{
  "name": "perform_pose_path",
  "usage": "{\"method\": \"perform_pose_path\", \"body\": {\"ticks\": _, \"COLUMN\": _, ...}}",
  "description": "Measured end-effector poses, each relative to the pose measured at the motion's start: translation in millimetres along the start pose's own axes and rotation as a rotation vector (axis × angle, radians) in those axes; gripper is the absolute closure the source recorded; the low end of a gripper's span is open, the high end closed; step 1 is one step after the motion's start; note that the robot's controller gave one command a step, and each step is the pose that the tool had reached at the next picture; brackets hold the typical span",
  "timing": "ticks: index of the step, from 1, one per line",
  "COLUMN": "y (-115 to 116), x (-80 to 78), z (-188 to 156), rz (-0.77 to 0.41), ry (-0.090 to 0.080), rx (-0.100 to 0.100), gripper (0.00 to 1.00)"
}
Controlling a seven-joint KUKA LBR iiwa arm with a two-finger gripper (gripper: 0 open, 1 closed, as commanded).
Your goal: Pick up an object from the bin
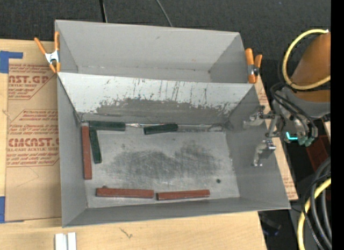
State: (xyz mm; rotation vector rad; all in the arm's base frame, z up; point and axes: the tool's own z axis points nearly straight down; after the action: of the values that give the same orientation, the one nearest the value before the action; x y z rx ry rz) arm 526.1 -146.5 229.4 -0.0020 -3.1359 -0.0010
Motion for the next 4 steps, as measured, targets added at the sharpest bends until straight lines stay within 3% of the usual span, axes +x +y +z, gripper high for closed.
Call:
{"method": "perform_pose_path", "body": {"ticks": 1, "y": 1, "x": -1.7, "z": -4, "rz": -0.002, "ry": -0.008, "rx": 0.001, "gripper": 0.0}}
{"method": "perform_pose_path", "body": {"ticks": 2, "y": 8, "x": 12.5, "z": 51, "rz": 0.022, "ry": -0.013, "rx": 0.003, "gripper": 0.0}}
{"method": "perform_pose_path", "body": {"ticks": 3, "y": 29, "x": 37.6, "z": 97, "rz": 0.101, "ry": -0.005, "rx": 0.0, "gripper": 0.0}}
{"method": "perform_pose_path", "body": {"ticks": 4, "y": 67, "x": 38.7, "z": 155, "rz": -0.013, "ry": -0.01, "rx": 0.001, "gripper": 1.0}}
